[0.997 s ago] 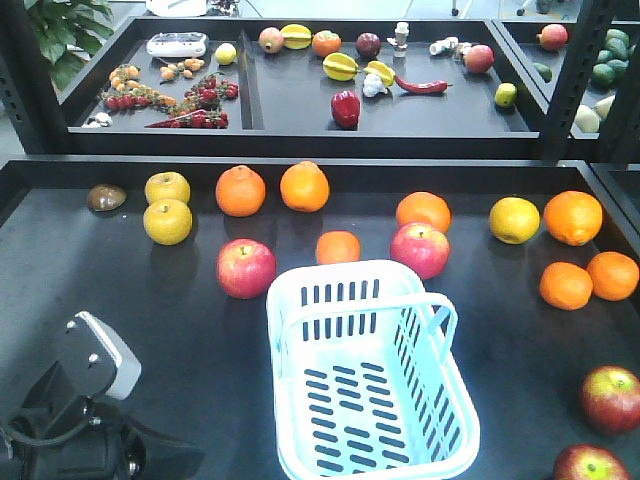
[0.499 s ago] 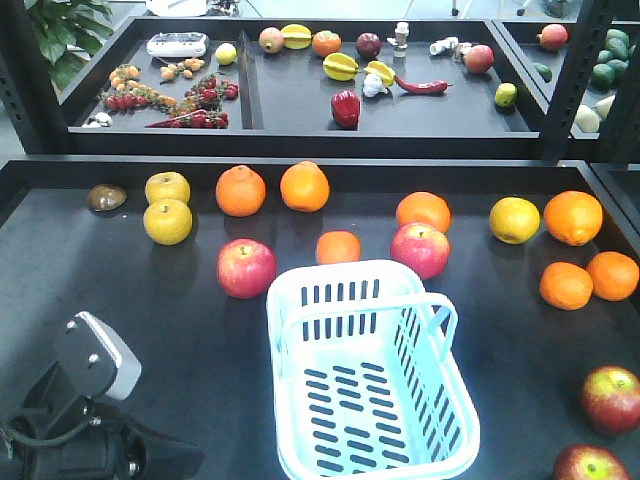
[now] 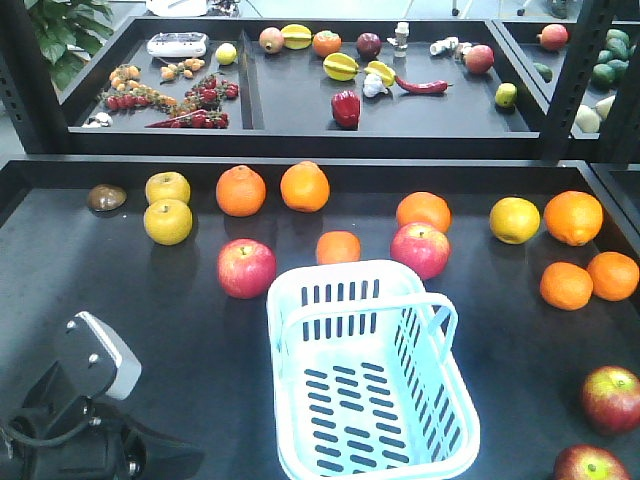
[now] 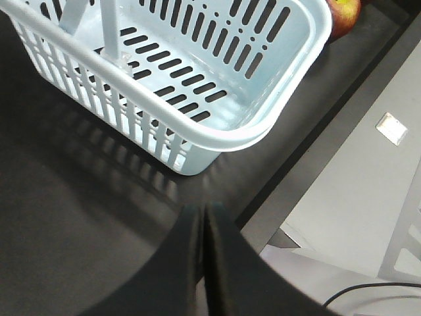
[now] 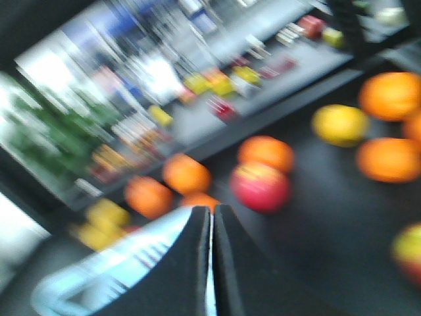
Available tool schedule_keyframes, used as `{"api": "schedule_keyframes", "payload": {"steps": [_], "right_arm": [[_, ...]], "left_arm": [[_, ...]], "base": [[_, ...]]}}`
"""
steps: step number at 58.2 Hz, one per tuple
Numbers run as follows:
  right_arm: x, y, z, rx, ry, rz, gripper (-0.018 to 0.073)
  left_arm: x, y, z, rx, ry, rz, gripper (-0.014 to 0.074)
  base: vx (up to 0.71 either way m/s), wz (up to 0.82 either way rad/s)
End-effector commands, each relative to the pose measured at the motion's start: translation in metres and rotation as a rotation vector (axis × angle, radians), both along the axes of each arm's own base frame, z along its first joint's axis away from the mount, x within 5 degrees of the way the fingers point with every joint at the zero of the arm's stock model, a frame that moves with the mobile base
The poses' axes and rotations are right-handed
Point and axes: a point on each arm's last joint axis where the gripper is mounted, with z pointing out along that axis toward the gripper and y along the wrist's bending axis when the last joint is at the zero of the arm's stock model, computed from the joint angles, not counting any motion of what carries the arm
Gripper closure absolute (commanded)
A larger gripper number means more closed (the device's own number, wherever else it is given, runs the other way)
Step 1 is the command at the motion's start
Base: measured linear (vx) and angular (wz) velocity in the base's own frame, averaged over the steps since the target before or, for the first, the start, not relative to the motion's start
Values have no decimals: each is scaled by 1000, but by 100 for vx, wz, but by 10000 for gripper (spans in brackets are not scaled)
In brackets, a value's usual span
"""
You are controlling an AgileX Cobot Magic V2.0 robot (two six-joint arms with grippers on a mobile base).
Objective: Pick three apples into basket with both arms
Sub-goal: 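Reach the right gripper down to a red apple and grasp it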
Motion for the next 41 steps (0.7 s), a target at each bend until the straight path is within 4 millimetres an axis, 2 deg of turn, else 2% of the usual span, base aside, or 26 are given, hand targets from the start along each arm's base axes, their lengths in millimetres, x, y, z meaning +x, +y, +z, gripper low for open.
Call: {"api": "schedule_keyframes", "payload": {"steps": [1,5,11,18,24,28,33,34,41], "right_arm": [[4,-10,35,-257,169,-49,564],[9,-16,49,-367,245,-79,564],[19,-20,61,-435,295,-95,564],[38,-20,57,-448,446,-79,553],[61,-18,48,-460,599,-50,484],[80,-16,39,-476,716,1,389],[104,-14,27,-508,828,53,211],[112,-13,21,-518,866,63,151],[140,-13,-6,-543,1046,112,-60]], "left_arm": [[3,-2,11,-50,-29,35,602],[3,-2,11,-50,-29,35,602],[3,-2,11,-50,-29,35,602],[3,-2,11,-50,-29,35,602],[3,-2,11,-50,-29,35,602],[3,-2,11,-50,-29,35,602],[3,-2,11,-50,-29,35,602],[3,-2,11,-50,-29,35,602],[3,-2,11,-50,-29,35,602]], "base": [[0,0],[0,0],[0,0],[0,0],[0,0],[0,0],[0,0],[0,0],[0,0]]}}
